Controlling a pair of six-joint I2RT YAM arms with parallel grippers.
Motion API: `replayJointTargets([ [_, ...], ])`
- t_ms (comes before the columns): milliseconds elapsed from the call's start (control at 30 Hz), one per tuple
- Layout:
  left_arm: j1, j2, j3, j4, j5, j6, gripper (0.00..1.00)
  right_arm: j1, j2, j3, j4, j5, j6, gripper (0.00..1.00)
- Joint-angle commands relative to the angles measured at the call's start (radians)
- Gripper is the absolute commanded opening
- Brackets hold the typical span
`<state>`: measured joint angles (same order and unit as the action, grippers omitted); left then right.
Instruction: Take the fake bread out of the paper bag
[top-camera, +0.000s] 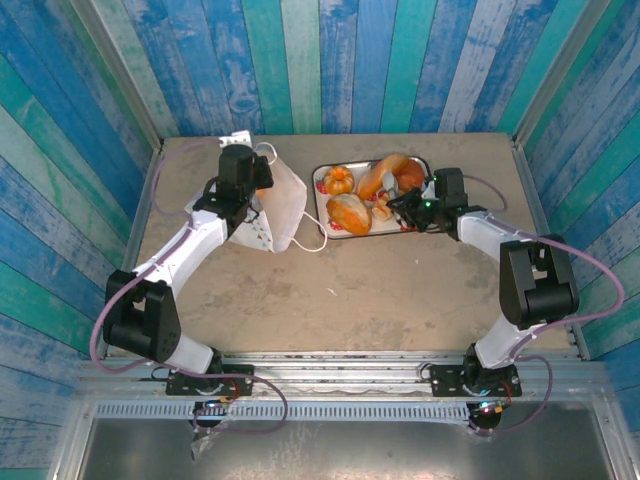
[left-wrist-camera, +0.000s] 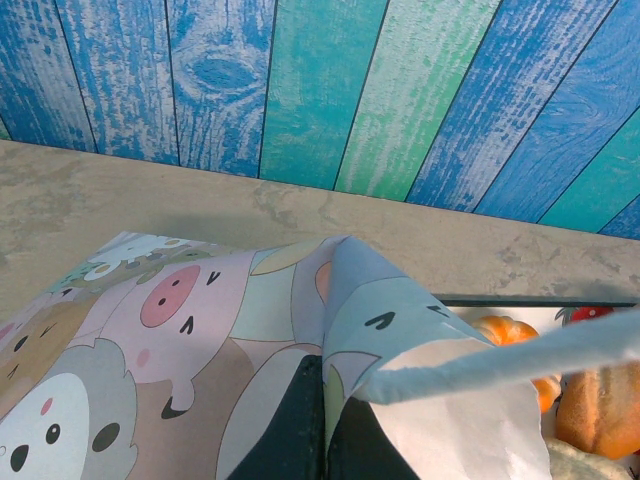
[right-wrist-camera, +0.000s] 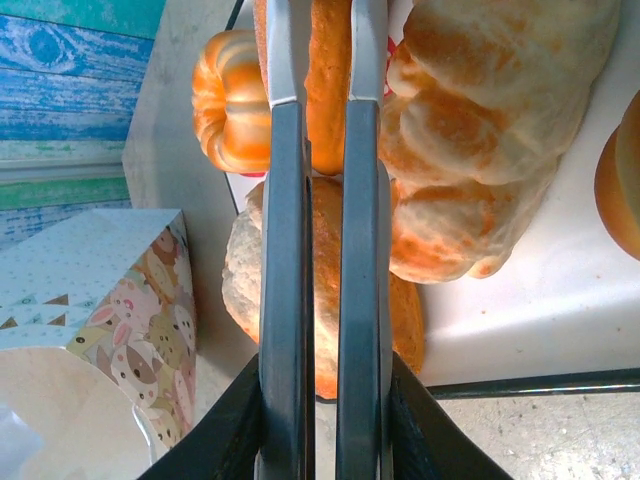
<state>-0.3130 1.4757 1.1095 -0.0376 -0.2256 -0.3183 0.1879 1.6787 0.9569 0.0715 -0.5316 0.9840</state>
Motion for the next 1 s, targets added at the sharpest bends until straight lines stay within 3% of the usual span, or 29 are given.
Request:
replayJointTargets([
  [0, 0.003, -0.042, -0.005, 0.014, 0.016, -0.005, 0.00, 0.010, -0.039, -0.005, 0.035, -0.043, 0.022, 0.20],
  [333, 0.002, -0.043, -0.002, 0.014, 0.020, -0.006, 0.00, 0.032, -0.064, -0.007, -0.038, -0.044, 0.032, 0.22],
  [733, 0.003, -0.037, 0.007, 0.016, 0.026, -0.010, 0.00, 0.032, -0.086, 0.045, -0.199, 0.004, -0.032, 0.38],
  [967, 0.003, -0.043, 0.004, 0.018, 0.030, -0.012, 0.00, 0.027, -0.075, 0.071, -0.205, 0.006, -0.043, 0.37],
])
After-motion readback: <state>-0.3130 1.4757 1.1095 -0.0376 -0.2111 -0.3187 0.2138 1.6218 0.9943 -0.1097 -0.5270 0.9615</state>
